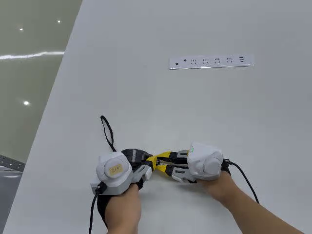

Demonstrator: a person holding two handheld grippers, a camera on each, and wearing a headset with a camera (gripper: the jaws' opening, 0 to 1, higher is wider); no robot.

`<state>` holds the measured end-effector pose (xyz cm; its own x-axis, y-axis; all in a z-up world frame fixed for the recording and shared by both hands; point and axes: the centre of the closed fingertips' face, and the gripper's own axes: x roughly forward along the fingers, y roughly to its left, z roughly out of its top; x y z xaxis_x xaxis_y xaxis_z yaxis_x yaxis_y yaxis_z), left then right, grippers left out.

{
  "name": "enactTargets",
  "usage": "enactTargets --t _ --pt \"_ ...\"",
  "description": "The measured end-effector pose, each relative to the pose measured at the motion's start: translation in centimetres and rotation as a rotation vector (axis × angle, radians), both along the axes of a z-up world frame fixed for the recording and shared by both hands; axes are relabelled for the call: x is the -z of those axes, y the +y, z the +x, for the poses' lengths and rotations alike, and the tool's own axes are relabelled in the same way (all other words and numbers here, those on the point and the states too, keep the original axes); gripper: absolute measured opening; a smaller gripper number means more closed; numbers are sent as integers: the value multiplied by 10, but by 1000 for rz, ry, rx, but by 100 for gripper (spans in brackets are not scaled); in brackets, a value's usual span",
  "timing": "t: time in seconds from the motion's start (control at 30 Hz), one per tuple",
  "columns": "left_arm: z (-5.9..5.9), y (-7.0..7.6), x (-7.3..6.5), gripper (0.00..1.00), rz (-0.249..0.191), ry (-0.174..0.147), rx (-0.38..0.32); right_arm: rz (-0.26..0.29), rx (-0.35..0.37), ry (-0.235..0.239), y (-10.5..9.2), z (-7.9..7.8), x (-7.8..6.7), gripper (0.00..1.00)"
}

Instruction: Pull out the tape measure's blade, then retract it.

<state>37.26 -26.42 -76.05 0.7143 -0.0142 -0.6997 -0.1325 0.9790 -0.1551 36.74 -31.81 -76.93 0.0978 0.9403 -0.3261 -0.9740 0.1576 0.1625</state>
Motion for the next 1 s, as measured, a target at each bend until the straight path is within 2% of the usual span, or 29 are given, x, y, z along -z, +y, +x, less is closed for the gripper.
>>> enactTargets --t 0.5,0.63,0.7,0.73,0.9,1.0 --pt "-1 3 0 65 -1 -4 -8 -2 -7 -2 5 -1 1 10" --pt "-2 3 -1 65 -3 -1 -2 -1 -7 -24 5 -2 0 11" --pt "-2 3 -1 66 -4 -1 0 -3 -6 -21 4 -2 1 12" --pt "-2 3 -1 66 -3 0 4 -24 -12 -9 4 -3 5 13" --pt "-2 4 -1 66 -9 -2 10 -30 -21 -31 4 -5 5 13" --pt "-1 4 -2 66 -8 -3 13 -30 -19 -24 5 -4 5 14"
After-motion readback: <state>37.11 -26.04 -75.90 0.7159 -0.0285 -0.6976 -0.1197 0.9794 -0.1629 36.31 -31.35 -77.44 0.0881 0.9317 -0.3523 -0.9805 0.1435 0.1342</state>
